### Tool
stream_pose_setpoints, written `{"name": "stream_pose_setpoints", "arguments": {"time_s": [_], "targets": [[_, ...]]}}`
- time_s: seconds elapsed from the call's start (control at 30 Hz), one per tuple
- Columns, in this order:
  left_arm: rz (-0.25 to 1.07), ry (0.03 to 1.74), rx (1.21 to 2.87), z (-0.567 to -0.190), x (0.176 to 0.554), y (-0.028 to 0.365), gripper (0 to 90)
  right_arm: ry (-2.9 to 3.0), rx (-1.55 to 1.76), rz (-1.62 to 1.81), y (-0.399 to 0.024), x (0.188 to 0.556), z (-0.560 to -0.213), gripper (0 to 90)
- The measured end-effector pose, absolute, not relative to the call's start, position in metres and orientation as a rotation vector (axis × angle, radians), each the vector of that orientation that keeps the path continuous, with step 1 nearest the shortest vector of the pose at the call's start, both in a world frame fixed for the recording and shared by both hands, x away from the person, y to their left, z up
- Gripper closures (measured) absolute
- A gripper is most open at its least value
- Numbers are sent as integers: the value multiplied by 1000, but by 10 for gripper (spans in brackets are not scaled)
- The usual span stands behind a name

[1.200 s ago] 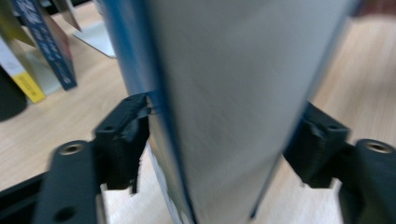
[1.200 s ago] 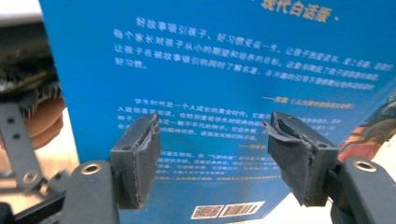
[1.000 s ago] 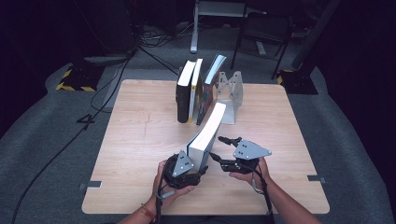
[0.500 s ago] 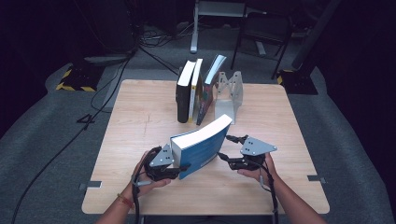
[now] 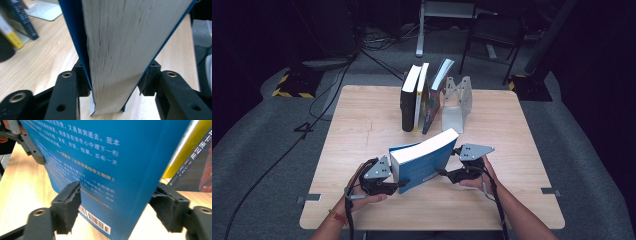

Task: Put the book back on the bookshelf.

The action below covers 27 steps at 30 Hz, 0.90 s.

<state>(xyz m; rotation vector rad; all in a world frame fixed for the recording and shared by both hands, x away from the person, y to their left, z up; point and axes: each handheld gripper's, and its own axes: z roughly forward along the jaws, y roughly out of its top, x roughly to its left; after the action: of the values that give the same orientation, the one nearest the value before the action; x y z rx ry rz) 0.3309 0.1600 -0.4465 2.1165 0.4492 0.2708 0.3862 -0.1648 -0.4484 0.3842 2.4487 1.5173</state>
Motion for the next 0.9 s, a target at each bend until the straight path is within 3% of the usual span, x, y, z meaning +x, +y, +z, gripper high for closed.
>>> {"name": "stream_pose_setpoints", "arguments": {"time_s": [0.2,0.33,0.4,0.57,0.9], "targets": [[249,526,2035,-444,335,172,449,2487,298,1516,-180,380,-445,505],[244,535,2025,-444,337,174,385,2554,173,1489,-184,368,-440,571],[238,522,2030,-444,337,174,374,2566,115,1460,-183,363,-436,568],[237,524,2027,-444,338,173,380,2480,102,1534,-165,356,-421,424],[241,565,1988,-444,346,162,346,2408,176,1648,-153,359,-404,550]]}}
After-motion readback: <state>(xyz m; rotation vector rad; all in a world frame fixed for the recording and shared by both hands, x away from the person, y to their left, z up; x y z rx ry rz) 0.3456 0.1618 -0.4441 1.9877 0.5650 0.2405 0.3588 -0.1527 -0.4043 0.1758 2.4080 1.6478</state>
